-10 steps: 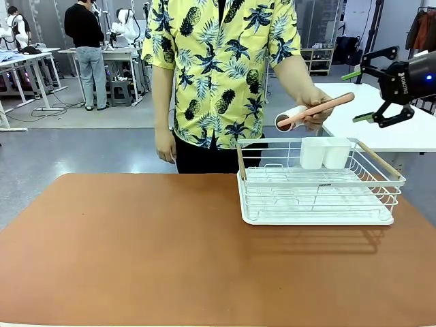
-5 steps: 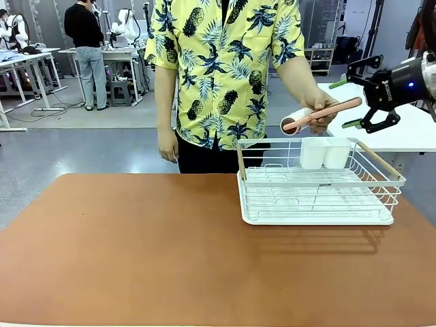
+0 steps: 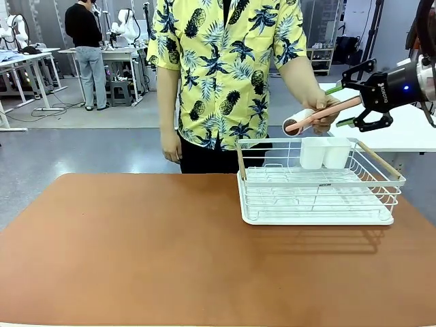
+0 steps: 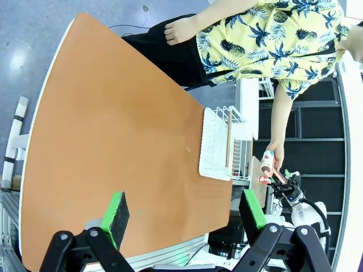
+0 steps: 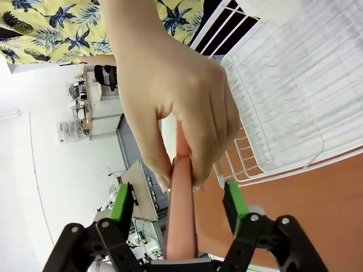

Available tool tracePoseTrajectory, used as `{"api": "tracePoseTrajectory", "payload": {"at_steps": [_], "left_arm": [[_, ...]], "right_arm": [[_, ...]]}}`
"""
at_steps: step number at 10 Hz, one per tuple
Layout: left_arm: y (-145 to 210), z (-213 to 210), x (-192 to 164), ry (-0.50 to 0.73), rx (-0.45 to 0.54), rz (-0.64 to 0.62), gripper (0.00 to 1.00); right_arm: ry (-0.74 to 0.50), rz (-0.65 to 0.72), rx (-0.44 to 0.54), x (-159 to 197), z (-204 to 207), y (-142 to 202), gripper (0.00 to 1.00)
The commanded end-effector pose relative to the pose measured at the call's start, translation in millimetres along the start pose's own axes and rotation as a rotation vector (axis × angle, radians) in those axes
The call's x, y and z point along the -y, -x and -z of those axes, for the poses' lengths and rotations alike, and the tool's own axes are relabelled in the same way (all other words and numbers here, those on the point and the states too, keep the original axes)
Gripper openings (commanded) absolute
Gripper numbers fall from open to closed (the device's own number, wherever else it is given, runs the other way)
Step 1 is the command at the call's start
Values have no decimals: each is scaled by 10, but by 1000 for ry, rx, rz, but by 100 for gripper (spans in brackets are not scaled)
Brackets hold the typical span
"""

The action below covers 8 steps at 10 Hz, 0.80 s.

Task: Clean the table.
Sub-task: Pick up the Lint Roller when the human hands it over.

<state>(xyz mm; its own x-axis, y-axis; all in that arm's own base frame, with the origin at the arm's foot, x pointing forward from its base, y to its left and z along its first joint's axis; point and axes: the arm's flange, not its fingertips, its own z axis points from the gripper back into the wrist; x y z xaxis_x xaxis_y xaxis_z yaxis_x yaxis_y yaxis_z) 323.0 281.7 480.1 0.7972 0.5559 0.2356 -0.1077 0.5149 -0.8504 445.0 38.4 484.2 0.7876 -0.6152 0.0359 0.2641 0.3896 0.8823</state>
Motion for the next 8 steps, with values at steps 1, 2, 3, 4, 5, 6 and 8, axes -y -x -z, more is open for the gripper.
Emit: {"api": "tracePoseTrajectory", "payload": {"at_steps": [1, 2, 3, 4, 5, 6, 8], "left_arm": [[5, -27, -7, 18, 0, 6, 100], [5, -27, -7, 18, 0, 6, 100], [5, -27, -7, 18, 0, 6, 100], [5, -27, -7, 18, 0, 6, 100], [5, -27, -7, 18, 0, 6, 100], [5, -27, -7, 18, 0, 6, 100], [5, -27, -7, 18, 0, 6, 100]], "right_arm": [[-28, -12, -11, 47, 66, -39, 61], [-29, -11, -11, 58, 62, -49, 45], [-29, -10, -9, 68, 63, -51, 42], [-27, -11, -13, 80, 61, -51, 26], [-24, -12, -14, 86, 63, -47, 23], [-27, -14, -16, 78, 61, -45, 6], [-29, -13, -16, 77, 50, -52, 0]]}}
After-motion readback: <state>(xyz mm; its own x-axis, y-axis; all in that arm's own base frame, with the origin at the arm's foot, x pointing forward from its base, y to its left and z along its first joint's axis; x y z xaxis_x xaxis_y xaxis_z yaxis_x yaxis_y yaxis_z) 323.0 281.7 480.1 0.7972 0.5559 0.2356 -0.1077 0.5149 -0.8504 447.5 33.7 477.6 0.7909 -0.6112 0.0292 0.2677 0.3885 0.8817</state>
